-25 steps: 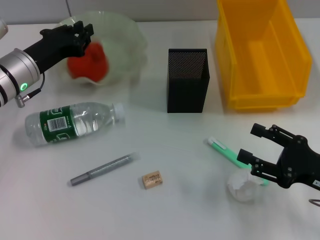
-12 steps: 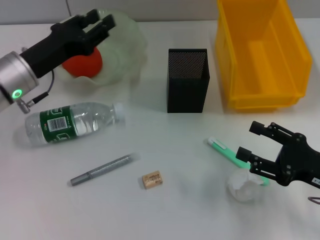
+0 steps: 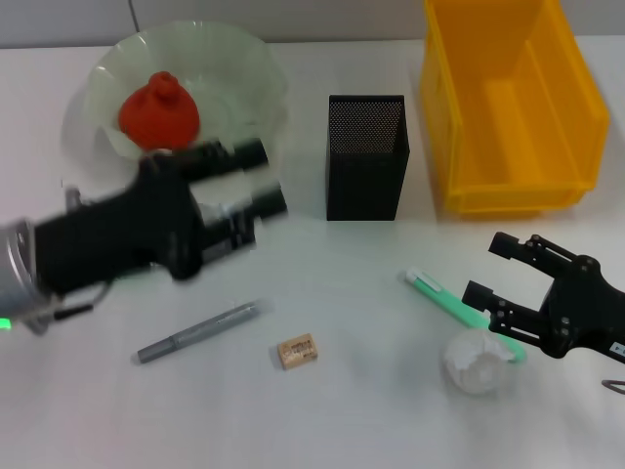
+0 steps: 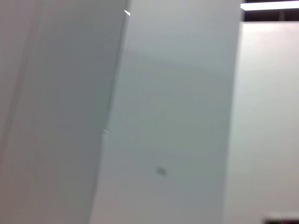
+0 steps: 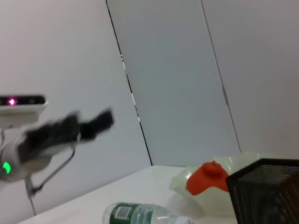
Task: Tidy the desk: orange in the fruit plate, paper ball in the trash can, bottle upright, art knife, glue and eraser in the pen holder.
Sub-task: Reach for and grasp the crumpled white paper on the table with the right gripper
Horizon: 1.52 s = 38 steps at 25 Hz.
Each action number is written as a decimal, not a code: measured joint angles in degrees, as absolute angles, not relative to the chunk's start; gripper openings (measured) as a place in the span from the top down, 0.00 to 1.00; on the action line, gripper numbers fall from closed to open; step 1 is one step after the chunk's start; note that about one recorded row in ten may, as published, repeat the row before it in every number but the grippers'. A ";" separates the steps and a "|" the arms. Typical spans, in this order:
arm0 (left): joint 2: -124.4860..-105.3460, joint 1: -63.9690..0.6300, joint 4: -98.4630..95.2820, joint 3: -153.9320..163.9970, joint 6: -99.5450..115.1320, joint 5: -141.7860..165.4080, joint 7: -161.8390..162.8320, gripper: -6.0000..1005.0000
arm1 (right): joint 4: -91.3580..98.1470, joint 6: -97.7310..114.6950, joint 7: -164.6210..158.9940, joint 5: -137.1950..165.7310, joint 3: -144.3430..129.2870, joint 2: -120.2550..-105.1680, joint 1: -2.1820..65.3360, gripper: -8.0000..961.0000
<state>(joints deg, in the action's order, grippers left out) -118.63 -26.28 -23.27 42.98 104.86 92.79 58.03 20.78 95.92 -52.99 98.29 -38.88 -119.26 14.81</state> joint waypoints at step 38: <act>-118.90 -25.39 -18.62 51.18 97.62 90.17 48.31 0.28 | 77.50 114.53 -123.65 134.23 -54.30 -119.06 30.98 0.17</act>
<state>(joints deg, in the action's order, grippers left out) -118.90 -25.39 -18.62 51.18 97.62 90.17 48.31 77.50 114.53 -123.65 134.23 -54.30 -119.06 30.98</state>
